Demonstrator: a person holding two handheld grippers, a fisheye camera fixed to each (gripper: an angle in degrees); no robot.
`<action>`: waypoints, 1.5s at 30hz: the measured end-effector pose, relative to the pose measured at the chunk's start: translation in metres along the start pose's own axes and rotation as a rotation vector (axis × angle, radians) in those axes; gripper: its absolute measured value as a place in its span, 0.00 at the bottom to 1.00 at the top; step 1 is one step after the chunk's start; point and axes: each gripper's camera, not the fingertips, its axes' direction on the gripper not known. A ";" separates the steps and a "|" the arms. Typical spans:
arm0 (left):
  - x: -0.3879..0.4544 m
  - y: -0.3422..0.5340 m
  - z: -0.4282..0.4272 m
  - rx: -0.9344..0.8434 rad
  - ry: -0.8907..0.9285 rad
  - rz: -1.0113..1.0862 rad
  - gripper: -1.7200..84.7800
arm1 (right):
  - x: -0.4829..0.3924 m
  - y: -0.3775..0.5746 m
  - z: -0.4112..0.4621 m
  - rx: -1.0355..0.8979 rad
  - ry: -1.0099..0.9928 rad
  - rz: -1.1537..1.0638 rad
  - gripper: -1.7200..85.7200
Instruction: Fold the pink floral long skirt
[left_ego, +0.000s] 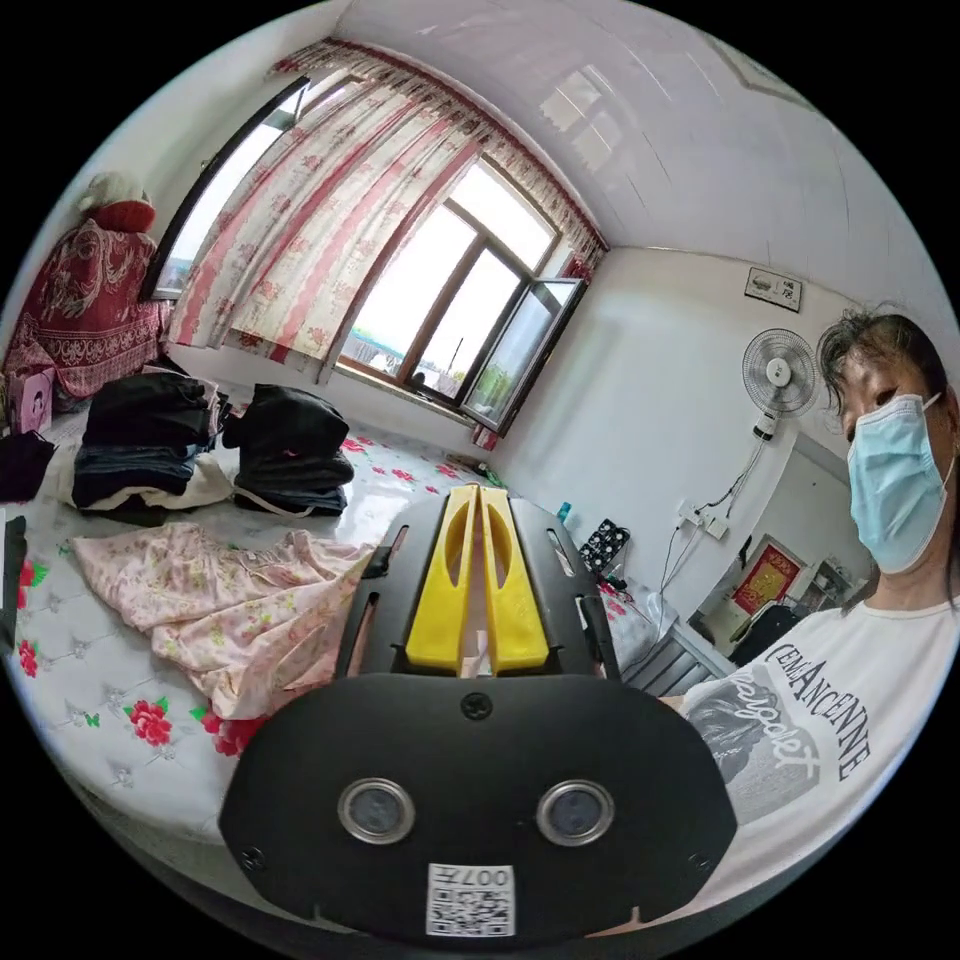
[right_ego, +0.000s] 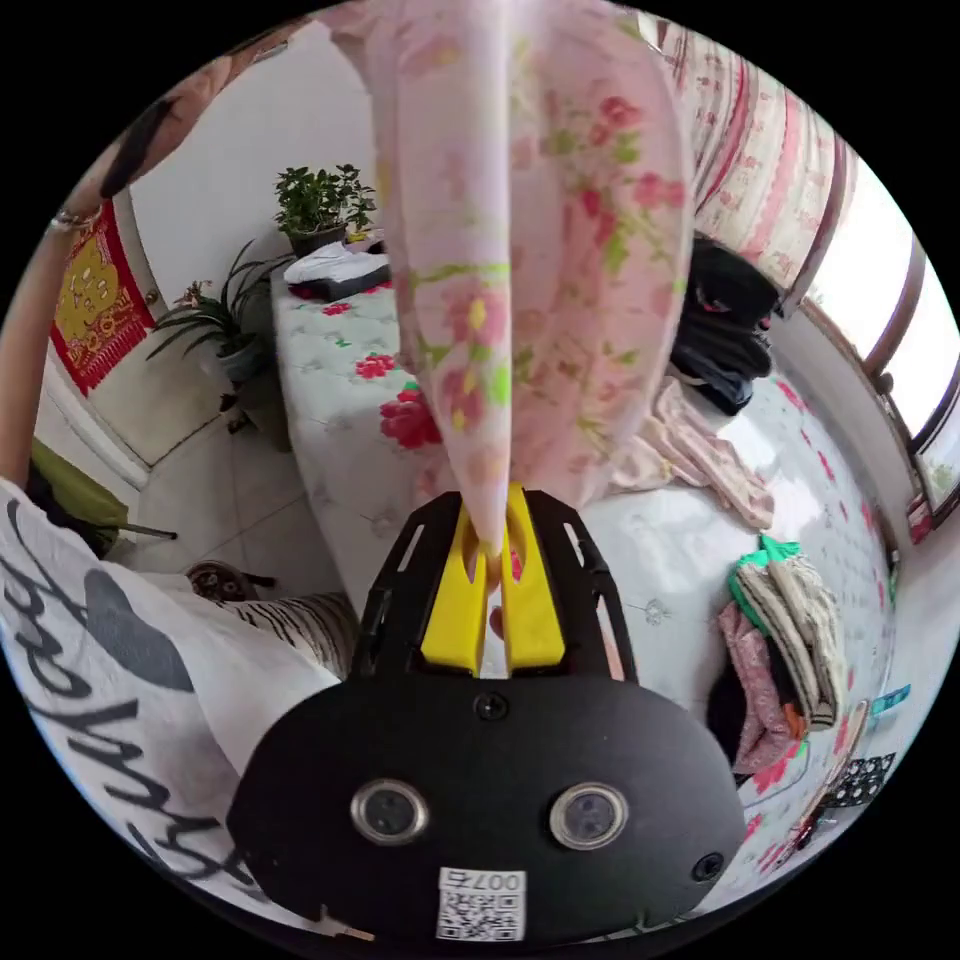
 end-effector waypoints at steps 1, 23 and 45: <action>-0.007 0.006 -0.010 -0.022 -0.069 0.010 0.01 | 0.012 0.011 -0.021 0.034 0.139 -0.021 0.08; -0.119 0.270 0.098 -0.783 -0.255 -0.450 0.02 | 0.065 0.132 -0.023 -0.234 0.118 0.425 0.09; -0.174 0.280 0.181 -0.724 -0.126 -0.492 0.01 | 0.152 0.010 -0.009 -0.169 0.082 0.574 0.02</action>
